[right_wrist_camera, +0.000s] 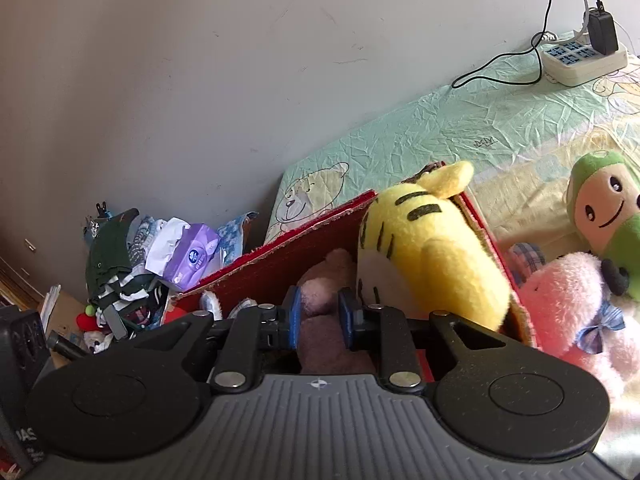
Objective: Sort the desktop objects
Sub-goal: 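Lower the pink teddy bear into the red box with both grippers, then open both grippers and withdraw them from the teddy bear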
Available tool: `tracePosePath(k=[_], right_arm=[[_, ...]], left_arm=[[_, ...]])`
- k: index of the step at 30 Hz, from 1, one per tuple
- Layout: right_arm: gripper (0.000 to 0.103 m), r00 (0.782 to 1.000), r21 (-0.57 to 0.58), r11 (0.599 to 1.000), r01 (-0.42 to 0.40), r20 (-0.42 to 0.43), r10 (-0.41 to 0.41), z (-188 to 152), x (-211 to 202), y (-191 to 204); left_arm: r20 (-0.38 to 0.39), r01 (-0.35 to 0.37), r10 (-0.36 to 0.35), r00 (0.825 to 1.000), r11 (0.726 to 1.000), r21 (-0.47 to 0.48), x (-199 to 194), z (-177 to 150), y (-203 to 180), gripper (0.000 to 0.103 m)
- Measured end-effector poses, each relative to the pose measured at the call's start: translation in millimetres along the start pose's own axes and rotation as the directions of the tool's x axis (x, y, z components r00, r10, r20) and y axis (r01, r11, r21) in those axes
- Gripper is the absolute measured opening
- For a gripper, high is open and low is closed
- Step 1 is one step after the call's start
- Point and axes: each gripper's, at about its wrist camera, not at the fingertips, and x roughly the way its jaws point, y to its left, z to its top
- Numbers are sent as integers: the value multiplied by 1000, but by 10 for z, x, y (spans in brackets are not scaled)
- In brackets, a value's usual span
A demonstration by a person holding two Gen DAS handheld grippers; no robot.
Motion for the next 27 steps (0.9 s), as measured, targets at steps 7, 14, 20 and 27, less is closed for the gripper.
tracePosePath(k=[7, 14, 20, 27], right_arm=[[11, 989, -79, 997, -6, -150, -6, -95, -158, -11], [9, 983, -162, 986, 43, -167, -70, -255, 17, 77], [9, 987, -165, 984, 63, -135, -86, -297, -19, 21], [9, 994, -220, 972, 79, -61, -94, -382, -62, 31]], left_arm=[[-10, -20, 21, 1000, 1000, 19, 20, 4, -10, 64], [-31, -55, 56, 998, 998, 32, 46, 11, -45, 66], [-50, -99, 103, 993, 993, 66, 71, 15, -113, 71], [-47, -138, 143, 989, 985, 101, 68, -2, -186, 74]])
